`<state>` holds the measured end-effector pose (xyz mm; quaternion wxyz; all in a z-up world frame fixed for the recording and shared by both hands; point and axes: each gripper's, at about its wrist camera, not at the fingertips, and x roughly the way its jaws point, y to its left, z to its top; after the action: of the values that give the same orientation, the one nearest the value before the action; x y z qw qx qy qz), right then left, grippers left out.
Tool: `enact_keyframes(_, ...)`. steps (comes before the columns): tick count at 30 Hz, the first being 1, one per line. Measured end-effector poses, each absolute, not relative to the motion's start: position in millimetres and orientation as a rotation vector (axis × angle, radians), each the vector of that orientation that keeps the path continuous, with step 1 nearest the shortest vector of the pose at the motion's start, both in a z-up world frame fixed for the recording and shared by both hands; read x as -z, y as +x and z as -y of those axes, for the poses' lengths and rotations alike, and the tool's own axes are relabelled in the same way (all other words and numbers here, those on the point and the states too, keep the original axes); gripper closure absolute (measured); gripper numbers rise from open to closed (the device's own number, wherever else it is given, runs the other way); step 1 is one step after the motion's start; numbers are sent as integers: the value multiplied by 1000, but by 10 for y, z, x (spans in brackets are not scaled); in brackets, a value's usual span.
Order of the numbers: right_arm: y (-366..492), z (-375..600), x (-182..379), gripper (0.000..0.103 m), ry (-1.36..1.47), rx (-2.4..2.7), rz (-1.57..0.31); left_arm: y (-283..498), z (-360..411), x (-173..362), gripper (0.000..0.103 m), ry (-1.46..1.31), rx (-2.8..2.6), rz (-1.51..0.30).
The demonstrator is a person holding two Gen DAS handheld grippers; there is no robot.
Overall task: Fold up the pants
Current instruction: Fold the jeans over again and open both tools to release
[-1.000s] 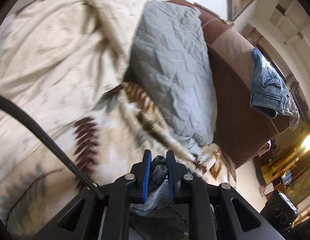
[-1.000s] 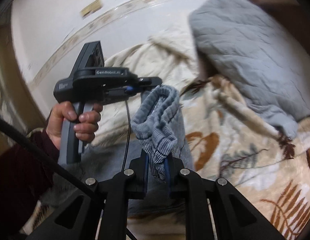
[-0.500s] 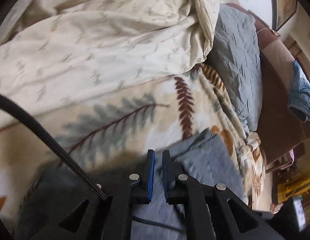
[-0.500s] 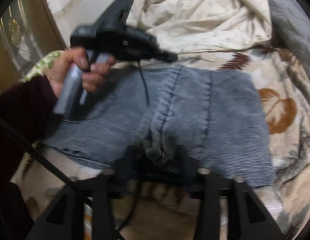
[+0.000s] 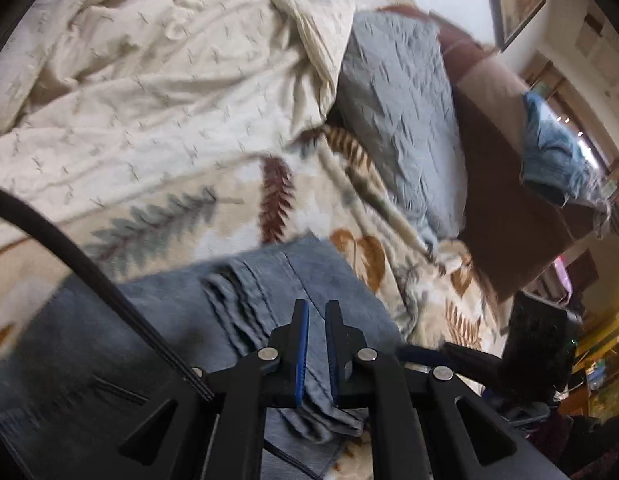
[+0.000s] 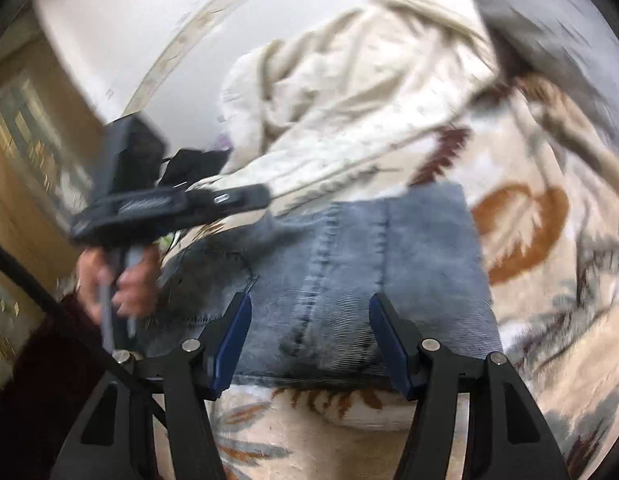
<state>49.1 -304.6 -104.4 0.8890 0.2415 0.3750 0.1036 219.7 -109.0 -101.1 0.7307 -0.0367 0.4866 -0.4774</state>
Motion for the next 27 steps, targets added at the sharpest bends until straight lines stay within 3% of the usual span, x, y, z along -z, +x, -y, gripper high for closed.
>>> enact_keyframes(8, 697, 3049, 1440, 41, 404, -26, -965, 1942, 1426, 1623, 90, 148, 775, -1193)
enact_keyframes(14, 670, 2930, 1426, 41, 334, -20, -957, 1628, 1020, 1391, 87, 11, 681, -1156)
enact_keyframes(19, 470, 2867, 1157, 41, 332, -79, -839, 875, -32, 941, 86, -62, 493, -932)
enact_keyframes(21, 361, 2783, 1046, 41, 320, -114, -803, 594, -463, 831, 81, -109, 353, -845)
enact_keyframes(22, 325, 2731, 1004, 41, 321, -138, -791, 412, -763, 782, 72, -148, 224, -775)
enact_keyframes(23, 325, 2673, 976, 40, 321, -158, -786, 280, -987, 764, 54, -178, 120, -720)
enact_keyframes(25, 364, 2450, 888, 38, 286, -204, -805, 116, -1348, 780, 33, -250, -35, -647)
enact_keyframes(27, 434, 2164, 815, 38, 245, -261, -826, 130, -1598, 854, 33, -330, -134, -657)
